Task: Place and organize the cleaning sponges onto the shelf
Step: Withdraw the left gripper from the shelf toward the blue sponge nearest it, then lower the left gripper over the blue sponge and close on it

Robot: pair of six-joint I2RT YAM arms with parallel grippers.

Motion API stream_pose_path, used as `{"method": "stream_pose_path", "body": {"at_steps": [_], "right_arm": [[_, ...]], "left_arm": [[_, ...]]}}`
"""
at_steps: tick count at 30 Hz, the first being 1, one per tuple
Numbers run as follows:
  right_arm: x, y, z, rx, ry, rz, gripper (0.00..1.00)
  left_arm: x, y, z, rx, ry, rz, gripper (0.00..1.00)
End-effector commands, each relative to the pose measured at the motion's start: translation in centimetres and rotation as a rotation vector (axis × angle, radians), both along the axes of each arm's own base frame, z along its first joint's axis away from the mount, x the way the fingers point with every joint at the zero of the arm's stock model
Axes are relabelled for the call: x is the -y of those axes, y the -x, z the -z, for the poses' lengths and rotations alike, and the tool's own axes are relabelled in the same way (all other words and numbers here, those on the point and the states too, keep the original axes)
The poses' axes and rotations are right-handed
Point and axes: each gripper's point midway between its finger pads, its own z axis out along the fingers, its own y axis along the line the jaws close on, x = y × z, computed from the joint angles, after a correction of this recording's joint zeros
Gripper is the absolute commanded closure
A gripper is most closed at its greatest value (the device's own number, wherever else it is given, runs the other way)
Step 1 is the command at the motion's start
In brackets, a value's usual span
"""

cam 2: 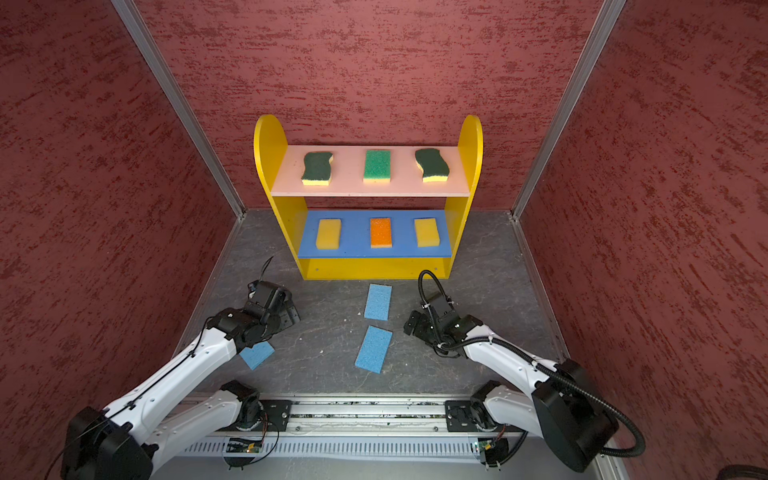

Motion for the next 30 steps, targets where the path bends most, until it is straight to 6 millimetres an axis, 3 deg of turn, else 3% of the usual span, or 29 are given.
{"method": "stream_pose_path", "body": {"at_steps": [1,13,25,30], "right_arm": [[-0.6,-0.8,-0.4,0.027,-0.006,0.01,0.02],[-0.7,-0.9,0.0,0.06,-0.004,-0.025,0.01],[-0.6,-1.3,0.7,0.093,0.032,-0.072,0.01],[-0.5,-1.2,1.6,0.084,0.042,-0.081,0.01]], "left_arm": [[-0.9,1.7,1.4,-0.058,0.067,-0.087,0.07],[-5.8,3.6,2.2,-0.126,0.162,-0.382,0.03],[-6.1,4.3,5.8,-0.222,0.242,-0.458,0.02],[-6.9,4.6,6.0,-0.247,0.186,-0.456,0.02]]}}
